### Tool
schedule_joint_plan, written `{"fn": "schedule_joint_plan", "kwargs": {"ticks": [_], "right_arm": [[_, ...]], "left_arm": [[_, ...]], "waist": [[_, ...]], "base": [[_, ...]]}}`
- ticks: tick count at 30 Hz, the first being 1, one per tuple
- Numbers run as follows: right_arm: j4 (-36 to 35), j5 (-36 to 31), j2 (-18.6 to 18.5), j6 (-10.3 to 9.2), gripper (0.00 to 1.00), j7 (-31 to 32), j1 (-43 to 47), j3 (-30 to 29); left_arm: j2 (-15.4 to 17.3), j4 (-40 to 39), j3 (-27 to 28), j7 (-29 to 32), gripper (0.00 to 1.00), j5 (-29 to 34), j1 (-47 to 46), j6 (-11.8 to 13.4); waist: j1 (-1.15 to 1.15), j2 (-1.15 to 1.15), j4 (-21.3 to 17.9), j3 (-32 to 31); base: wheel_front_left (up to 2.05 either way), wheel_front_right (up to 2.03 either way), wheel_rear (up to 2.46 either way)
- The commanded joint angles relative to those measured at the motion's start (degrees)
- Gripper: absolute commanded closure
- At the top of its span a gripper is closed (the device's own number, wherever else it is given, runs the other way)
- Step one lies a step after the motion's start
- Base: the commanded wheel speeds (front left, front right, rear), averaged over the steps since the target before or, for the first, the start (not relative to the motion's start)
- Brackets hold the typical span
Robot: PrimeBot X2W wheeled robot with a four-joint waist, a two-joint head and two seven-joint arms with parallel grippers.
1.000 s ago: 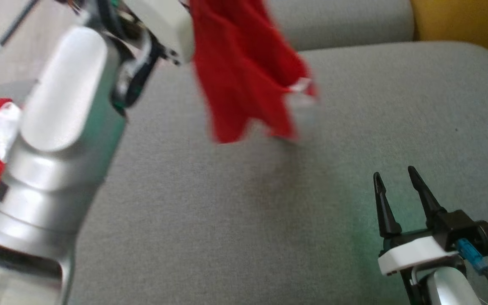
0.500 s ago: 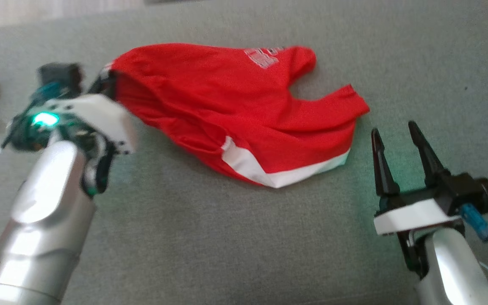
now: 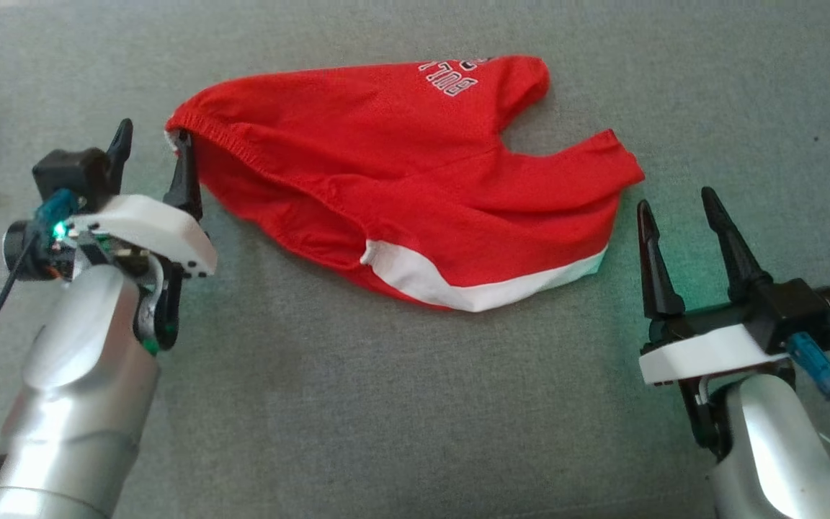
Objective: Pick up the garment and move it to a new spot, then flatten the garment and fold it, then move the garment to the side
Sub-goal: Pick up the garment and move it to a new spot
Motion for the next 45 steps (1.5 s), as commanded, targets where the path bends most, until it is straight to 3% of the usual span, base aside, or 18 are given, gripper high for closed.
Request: {"fn": "schedule_joint_plan", "kwargs": {"ticks": [1,13,22,31,45], "right_arm": [[-1.5,-0.7,-0.1,0.43,0.0,-0.6,-0.8,0.6],[-0.1,-1.5,-0.1,0.43,0.0,-0.6,3.6,-1.4],[-0.1,-1.4,-0.1,0.43,0.0,-0.6,9.3,-1.9],[-2.0,0.0,-0.1,0.43,0.0,-0.6,15.0,-2.2],[-1.3,3.2,-0.1,0.43,0.0,-0.6,16.9,-0.7]], "left_arm": [[1.5,-1.2,2.1,-2.4,0.0,-0.4,0.0,-0.5],[-1.3,-4.7,-0.8,-8.7,0.0,-0.4,13.8,-0.8],[-2.5,-14.7,-0.5,-11.3,0.0,-0.9,28.5,2.9],[-1.8,-24.6,0.4,-11.8,0.0,-0.1,39.1,6.8],[-1.3,-29.8,0.1,-10.2,0.0,-0.9,42.6,8.7]], "waist": [[0.0,0.0,1.3,-1.9],[0.0,0.0,5.4,-11.9],[0.0,0.0,6.5,-18.5],[0.0,0.0,7.5,-20.8],[0.0,0.0,7.6,-21.3]], "base": [[0.0,0.0,0.0],[0.0,0.0,0.0],[0.0,0.0,0.0],[0.0,0.0,0.0],[0.0,0.0,0.0]]}}
